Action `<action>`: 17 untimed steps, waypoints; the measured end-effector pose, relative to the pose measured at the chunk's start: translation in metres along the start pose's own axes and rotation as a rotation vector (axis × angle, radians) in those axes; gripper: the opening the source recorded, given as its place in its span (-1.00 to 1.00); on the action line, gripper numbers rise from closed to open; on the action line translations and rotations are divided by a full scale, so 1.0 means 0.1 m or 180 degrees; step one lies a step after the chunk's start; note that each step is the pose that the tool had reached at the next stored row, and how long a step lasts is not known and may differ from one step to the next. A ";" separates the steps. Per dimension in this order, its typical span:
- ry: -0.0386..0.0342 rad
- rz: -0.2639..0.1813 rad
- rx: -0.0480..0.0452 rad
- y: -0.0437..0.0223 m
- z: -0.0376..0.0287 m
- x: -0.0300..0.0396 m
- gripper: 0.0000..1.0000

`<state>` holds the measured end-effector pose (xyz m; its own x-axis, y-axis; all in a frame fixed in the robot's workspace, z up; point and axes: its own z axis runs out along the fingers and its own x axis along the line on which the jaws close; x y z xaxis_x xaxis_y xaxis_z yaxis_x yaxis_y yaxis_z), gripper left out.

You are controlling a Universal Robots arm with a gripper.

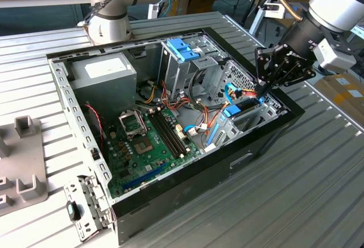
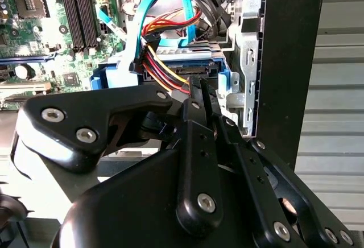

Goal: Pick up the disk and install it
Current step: 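Insert the first disk wire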

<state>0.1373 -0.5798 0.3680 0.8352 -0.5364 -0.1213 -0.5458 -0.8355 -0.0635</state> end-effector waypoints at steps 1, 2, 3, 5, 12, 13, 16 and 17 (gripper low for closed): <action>0.0000 0.0004 0.0001 0.000 0.000 0.000 -0.66; 0.0001 0.0010 0.0001 0.000 0.000 0.000 -0.66; 0.0001 0.0015 0.0002 0.000 0.000 0.000 -0.66; 0.0002 0.0025 0.0003 0.000 0.000 0.000 -0.66; 0.0004 0.0068 0.0008 0.000 0.000 0.000 -0.66; 0.0005 0.0076 0.0009 0.000 0.000 0.000 -0.66; 0.0006 0.0094 0.0012 0.000 0.000 0.000 -0.66; 0.0006 0.0098 0.0012 0.000 0.000 0.000 -0.66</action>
<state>0.1373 -0.5798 0.3680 0.8181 -0.5621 -0.1214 -0.5715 -0.8182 -0.0635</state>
